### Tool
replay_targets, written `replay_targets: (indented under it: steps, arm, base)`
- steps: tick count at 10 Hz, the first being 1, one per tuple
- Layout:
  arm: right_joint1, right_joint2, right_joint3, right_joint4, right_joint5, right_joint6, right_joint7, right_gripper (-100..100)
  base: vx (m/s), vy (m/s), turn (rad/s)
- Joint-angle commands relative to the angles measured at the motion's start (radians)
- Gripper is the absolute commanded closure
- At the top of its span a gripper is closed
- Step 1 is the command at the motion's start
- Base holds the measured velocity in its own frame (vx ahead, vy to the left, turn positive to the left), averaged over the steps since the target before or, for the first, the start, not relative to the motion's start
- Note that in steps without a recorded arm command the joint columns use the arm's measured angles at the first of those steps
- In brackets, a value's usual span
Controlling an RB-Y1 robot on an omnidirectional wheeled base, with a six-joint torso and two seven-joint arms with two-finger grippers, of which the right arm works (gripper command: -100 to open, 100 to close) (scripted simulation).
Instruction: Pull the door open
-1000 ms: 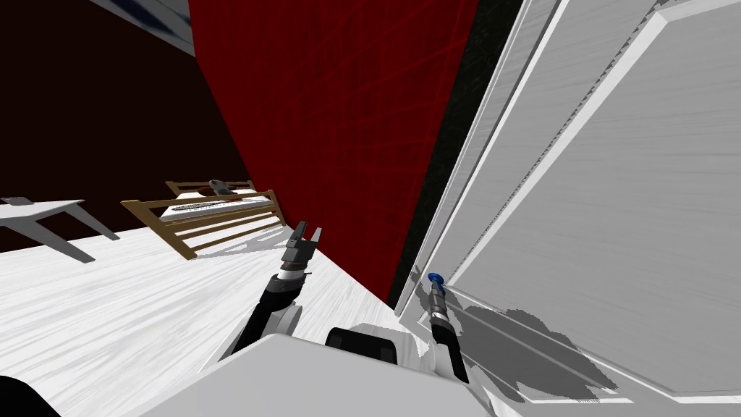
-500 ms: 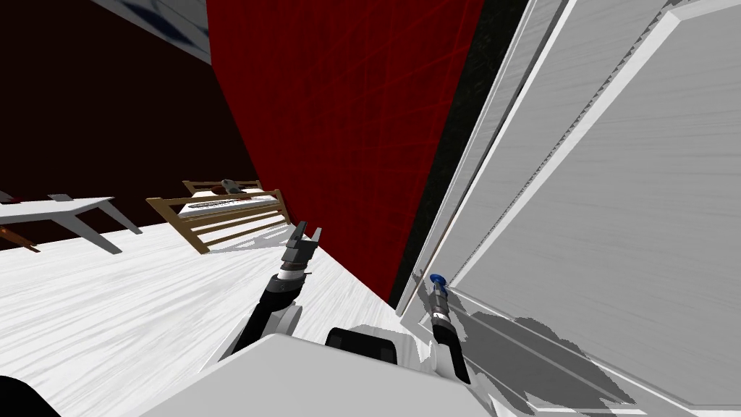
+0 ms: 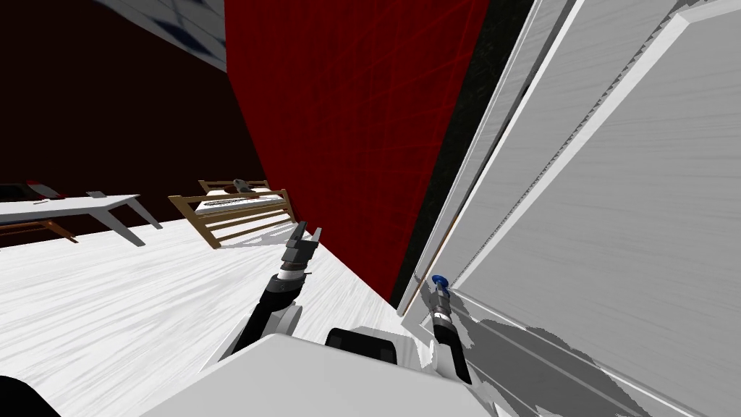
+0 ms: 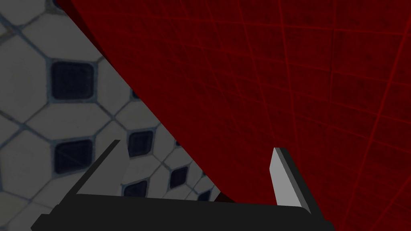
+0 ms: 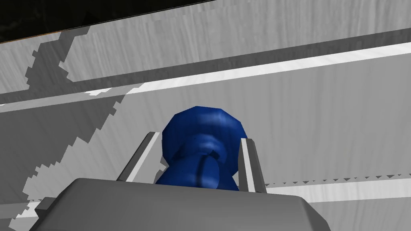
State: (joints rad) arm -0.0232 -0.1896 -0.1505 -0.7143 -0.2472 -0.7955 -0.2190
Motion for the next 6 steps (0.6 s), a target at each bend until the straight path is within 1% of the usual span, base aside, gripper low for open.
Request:
replay_targets:
  steps: [1,2,3,4,5,6]
  arm:
    - [0.002,0.0,0.007,0.003,-0.011,0.0,-0.05,100]
    - [0.002,0.0,0.007,0.003,-0.011,0.0,-0.057,100]
    - [0.002,-0.003,0.01,0.005,-0.022,-0.001,-0.096,100]
    - [0.002,-0.006,0.014,0.006,-0.033,-0.002,-0.122,100]
    - [0.002,-0.006,0.014,0.006,-0.033,-0.002,-0.14,100]
    - [0.002,-0.01,0.017,0.008,-0.044,-0.003,-0.173,100]
  base:
    - [-0.036,0.001,0.048]
    - [-0.03,-0.004,0.028]
    - [-0.037,-0.004,0.066]
    - [-0.054,-0.01,0.085]
    - [-0.04,-0.01,0.036]
    - [-0.036,-0.002,0.057]
